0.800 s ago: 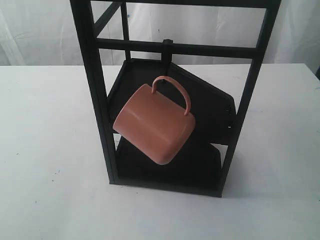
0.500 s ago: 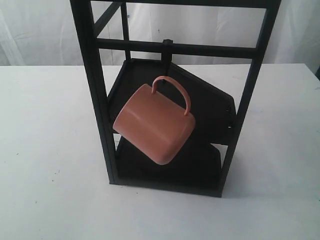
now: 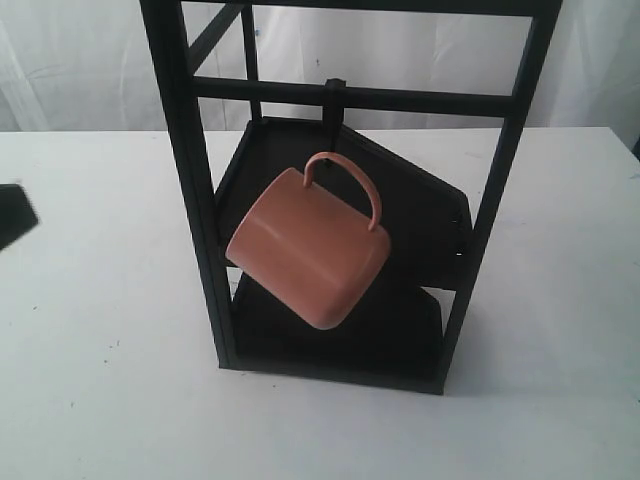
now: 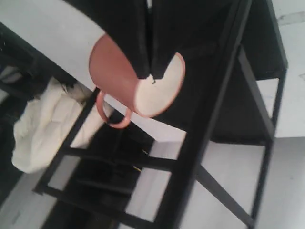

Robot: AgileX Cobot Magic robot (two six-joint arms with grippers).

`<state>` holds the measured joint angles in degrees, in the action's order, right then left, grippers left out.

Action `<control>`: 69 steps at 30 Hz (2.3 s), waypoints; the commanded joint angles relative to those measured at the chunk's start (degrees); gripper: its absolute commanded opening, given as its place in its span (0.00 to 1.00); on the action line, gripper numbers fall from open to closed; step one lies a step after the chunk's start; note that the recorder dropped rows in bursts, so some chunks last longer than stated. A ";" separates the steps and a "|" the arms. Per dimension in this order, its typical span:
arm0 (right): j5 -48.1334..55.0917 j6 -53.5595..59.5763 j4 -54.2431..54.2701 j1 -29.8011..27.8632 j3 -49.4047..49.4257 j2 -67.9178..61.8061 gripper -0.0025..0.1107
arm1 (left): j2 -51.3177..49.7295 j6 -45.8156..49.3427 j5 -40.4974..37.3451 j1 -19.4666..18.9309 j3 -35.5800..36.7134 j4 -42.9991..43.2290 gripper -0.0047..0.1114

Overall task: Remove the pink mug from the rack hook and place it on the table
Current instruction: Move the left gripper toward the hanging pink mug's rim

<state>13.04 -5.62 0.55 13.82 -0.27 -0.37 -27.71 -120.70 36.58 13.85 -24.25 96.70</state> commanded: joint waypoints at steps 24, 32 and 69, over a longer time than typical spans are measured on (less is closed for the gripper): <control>-0.31 -0.29 -0.18 -0.21 0.27 0.37 0.02 | -31.72 22.96 16.27 0.27 -14.05 3.25 0.63; -0.31 -0.58 -0.18 -0.21 0.27 0.37 0.02 | -34.14 28.31 16.78 1.39 -14.05 2.94 0.69; -0.31 -0.58 -0.18 -0.21 0.27 0.37 0.02 | -43.08 33.72 23.09 7.02 -17.82 -4.35 0.67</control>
<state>13.04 -5.99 0.55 13.82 -0.27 -0.37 -70.98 -86.56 58.07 19.91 -41.71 93.39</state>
